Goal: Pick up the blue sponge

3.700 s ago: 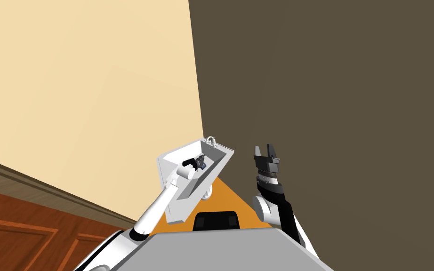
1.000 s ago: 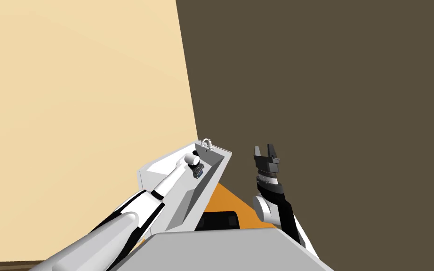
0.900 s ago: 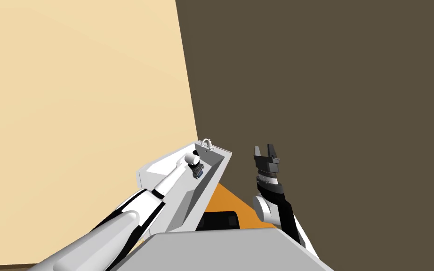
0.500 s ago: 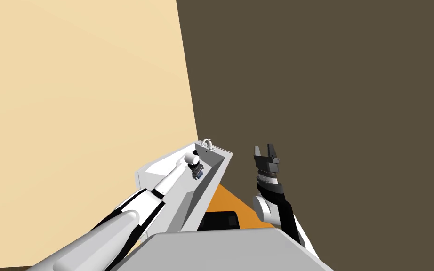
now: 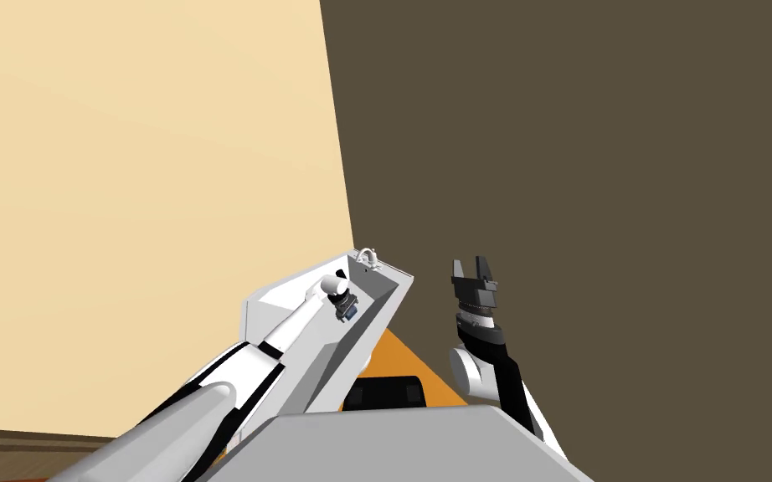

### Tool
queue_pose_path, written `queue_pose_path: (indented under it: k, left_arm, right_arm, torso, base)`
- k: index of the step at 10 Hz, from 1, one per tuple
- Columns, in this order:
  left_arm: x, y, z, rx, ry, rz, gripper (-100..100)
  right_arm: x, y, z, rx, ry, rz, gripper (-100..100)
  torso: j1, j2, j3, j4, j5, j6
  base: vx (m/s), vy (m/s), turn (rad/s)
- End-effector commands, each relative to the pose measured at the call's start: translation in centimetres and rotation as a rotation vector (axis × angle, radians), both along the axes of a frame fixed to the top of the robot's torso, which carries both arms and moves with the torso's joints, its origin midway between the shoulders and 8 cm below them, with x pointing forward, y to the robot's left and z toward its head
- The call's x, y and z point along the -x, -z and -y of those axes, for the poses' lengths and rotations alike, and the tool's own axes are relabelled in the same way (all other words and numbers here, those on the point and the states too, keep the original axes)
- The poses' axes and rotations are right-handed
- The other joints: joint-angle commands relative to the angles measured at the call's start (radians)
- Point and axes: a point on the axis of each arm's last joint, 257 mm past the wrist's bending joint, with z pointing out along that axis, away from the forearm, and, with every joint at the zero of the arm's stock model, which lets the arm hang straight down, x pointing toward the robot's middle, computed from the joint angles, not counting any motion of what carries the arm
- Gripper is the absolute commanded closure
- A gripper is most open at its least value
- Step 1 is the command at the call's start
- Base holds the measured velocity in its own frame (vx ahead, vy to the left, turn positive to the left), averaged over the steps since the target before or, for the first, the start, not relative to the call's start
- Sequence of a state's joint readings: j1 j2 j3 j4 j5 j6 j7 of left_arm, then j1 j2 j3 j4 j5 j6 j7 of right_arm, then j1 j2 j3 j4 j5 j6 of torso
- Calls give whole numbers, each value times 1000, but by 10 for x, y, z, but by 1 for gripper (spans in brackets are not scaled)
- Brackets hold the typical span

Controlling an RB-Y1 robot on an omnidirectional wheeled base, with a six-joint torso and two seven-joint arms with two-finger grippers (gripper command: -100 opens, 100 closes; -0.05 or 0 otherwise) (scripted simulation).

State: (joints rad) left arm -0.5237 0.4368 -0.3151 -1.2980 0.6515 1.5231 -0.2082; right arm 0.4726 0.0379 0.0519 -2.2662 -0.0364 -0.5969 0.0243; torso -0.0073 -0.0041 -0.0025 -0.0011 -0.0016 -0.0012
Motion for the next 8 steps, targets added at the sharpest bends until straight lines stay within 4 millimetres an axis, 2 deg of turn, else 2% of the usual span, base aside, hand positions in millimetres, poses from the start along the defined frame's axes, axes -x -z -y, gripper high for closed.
queue_pose_path:
  k: [1,4,5,6,8]
  left_arm:
    - [4,4,-10,0,27,2,-100]
    - [10,11,-29,-1,68,4,-100]
    - [10,11,-26,0,56,2,-100]
    - [10,11,-26,-1,61,4,100]
    - [10,11,-26,-1,62,2,100]
  right_arm:
    - [0,0,0,0,0,0,0]
    - [0,0,0,0,0,0,0]
    - [0,0,0,0,0,0,0]
    - [0,0,0,0,0,0,0]
    - [0,0,0,0,0,0,0]
  torso:
    - [0,0,0,0,0,0]
    - [-2,1,1,0,0,0]
    - [-2,1,1,0,0,0]
    - [2,2,1,0,0,1]
    - [7,3,2,1,2,0]
  base:
    - [60,-129,137]
    - [42,-139,133]
    - [17,-61,31]
    - [2,-11,4]
    - [0,0,0]
